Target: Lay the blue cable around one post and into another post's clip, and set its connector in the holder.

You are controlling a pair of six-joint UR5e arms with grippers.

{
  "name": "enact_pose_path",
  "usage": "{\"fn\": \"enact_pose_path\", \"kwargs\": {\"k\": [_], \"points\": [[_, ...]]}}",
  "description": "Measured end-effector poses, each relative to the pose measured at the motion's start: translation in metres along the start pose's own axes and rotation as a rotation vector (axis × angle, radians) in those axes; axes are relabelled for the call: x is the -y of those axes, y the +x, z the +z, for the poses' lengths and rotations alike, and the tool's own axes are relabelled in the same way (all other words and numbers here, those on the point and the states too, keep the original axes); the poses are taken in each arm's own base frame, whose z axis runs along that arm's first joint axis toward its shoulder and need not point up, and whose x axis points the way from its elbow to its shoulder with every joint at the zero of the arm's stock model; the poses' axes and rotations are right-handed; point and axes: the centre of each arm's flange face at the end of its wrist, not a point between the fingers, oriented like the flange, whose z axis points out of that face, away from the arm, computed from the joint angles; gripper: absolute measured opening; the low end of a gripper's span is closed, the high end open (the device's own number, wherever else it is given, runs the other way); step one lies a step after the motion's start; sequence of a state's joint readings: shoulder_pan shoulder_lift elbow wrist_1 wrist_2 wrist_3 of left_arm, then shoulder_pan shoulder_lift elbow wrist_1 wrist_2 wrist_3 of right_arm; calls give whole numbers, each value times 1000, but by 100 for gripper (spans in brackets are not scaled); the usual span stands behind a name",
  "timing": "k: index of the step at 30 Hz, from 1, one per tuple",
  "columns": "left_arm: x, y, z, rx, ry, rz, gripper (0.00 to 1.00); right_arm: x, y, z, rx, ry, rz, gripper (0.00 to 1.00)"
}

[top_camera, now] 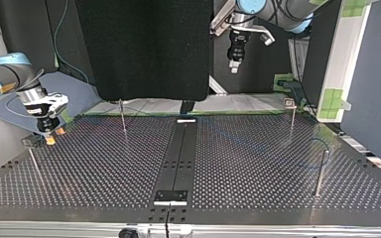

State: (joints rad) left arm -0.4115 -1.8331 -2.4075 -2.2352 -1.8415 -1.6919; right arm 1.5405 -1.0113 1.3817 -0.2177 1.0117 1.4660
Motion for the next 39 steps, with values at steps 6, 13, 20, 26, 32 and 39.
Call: {"fn": "enact_pose_path", "kwargs": {"k": [6,13,20,26,32,39], "points": [[0,0,0,1,0,0,100,1,0,-2,12,-3,-11,100],[0,0,0,1,0,0,100,2,3,-5,26,-11,-21,100],[0,0,0,2,0,-1,100,3,4,-7,39,-19,-29,100],[0,0,0,2,0,-1,100,4,5,-7,46,-33,-35,100],[0,0,0,2,0,-1,100,1,4,-7,54,-73,-42,100],[0,0,0,2,0,0,100,-3,4,-8,61,-119,-56,100]]}}
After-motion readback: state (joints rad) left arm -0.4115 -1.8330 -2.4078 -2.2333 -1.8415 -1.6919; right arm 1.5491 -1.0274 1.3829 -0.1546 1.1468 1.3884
